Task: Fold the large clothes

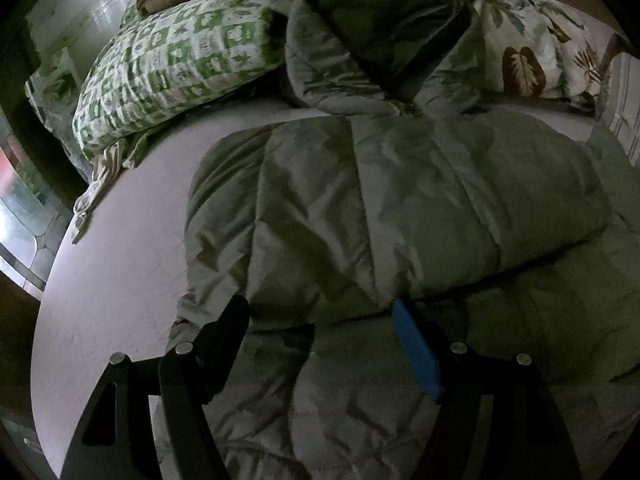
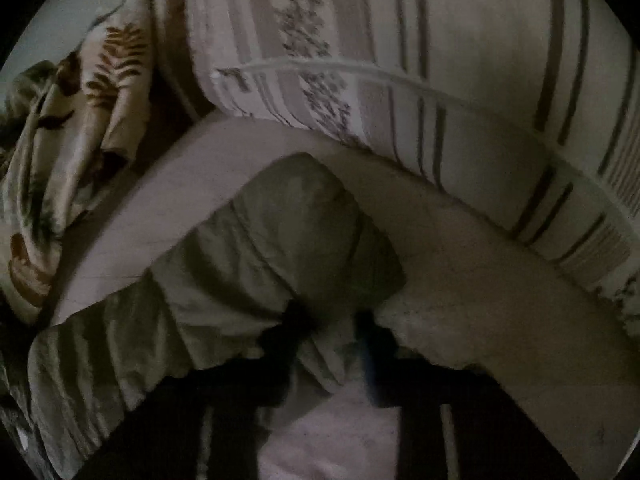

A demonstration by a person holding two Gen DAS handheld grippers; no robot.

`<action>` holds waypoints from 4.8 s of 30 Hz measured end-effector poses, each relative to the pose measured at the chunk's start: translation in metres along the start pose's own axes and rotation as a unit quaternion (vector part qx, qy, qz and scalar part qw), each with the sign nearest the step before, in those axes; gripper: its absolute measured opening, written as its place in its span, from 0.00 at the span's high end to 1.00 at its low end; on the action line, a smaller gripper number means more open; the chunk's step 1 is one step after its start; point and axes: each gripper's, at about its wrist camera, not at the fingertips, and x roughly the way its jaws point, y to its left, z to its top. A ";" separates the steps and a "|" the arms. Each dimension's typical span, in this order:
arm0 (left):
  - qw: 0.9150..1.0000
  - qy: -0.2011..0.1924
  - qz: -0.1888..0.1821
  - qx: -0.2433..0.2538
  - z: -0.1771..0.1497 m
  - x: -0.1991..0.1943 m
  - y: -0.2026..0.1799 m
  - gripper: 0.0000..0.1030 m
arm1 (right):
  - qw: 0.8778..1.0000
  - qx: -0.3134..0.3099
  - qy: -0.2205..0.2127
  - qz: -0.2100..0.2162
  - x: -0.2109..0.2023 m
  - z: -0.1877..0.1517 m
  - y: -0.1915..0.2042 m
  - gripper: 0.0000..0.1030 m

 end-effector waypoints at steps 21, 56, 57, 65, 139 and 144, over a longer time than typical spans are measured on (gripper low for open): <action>0.997 0.001 -0.018 -0.076 -0.037 -0.058 0.096 0.28 | 0.918 -0.307 -0.050 0.245 -0.218 -0.136 0.298 0.85; 0.987 0.029 -0.110 -0.113 0.044 0.005 0.024 0.27 | 0.939 -0.260 0.041 0.221 -0.174 -0.206 0.290 0.19; 0.987 0.033 -0.111 -0.114 0.051 0.012 0.017 0.27 | 0.945 -0.249 0.040 0.210 -0.165 -0.198 0.283 0.19; 0.985 0.049 -0.128 -0.110 0.070 0.048 -0.024 0.77 | 0.964 -0.169 0.072 0.193 -0.112 -0.166 0.255 0.19; 0.979 0.012 -0.182 -0.089 0.035 0.044 0.091 0.29 | 0.821 -0.523 -0.045 0.224 -0.119 -0.131 0.601 0.85; 0.981 0.019 -0.176 -0.081 0.026 0.021 0.090 0.29 | 0.808 -0.523 -0.033 0.268 -0.164 -0.155 0.546 0.87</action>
